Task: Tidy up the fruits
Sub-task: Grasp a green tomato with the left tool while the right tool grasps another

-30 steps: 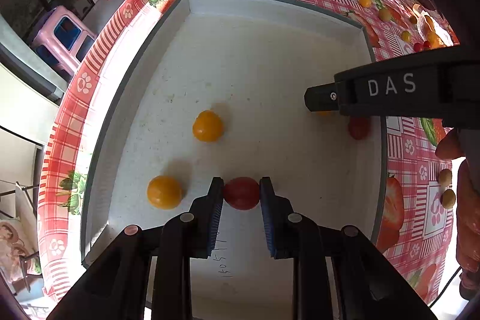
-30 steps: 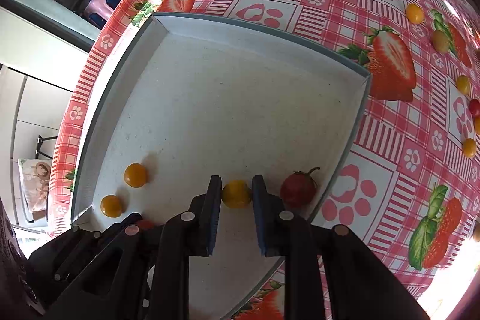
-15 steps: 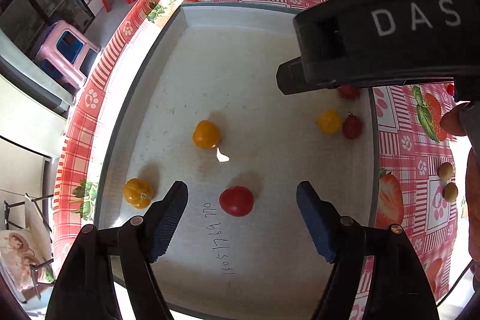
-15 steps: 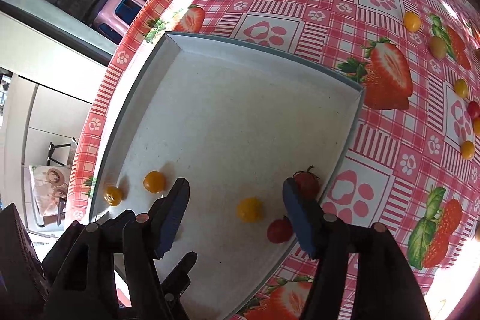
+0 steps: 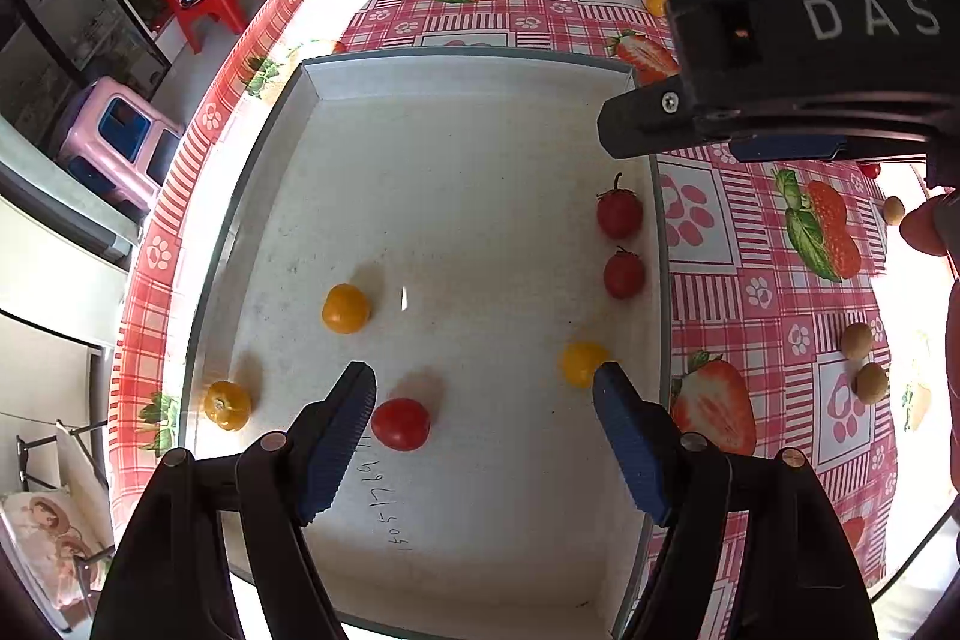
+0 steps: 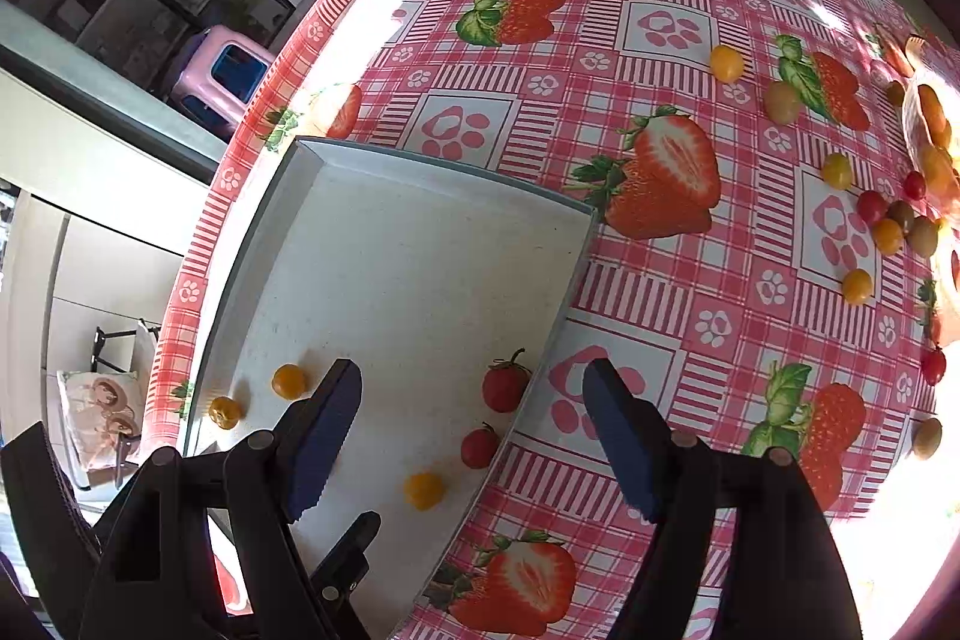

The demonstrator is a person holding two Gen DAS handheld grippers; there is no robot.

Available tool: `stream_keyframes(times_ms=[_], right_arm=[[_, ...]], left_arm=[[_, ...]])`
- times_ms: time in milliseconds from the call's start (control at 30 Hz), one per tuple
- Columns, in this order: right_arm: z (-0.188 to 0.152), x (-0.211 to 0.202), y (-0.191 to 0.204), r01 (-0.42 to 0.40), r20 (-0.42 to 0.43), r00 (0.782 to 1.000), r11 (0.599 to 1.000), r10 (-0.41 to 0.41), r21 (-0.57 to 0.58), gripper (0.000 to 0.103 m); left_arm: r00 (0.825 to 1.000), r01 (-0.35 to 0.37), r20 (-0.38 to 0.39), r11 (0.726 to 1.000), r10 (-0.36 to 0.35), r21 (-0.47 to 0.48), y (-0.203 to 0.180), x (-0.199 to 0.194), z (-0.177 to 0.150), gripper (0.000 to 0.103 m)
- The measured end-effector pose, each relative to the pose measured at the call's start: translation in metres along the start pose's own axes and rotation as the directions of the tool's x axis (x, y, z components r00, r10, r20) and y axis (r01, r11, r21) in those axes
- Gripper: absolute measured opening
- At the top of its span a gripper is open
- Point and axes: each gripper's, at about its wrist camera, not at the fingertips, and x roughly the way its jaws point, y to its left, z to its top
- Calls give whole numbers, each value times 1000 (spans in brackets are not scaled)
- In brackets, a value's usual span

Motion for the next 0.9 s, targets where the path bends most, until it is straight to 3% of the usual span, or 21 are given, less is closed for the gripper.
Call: stream_keyframes(times_ms=[333,633,900], right_arm=[[-35,-34,-82,99,26,994,984,-104,149,80],[-93,-65,-171,223,-19,973,917,-229,330,80],[-114,-75,-211,246,-31,966,881,-256,403,80]], left_arm=[[999,46,19,994,-48,101,-49,-12,18,76],[988,154,-28,974,-151,168,-112,-8,26,76],[973,229,-77,951,-218,207,-160,4,25,76]])
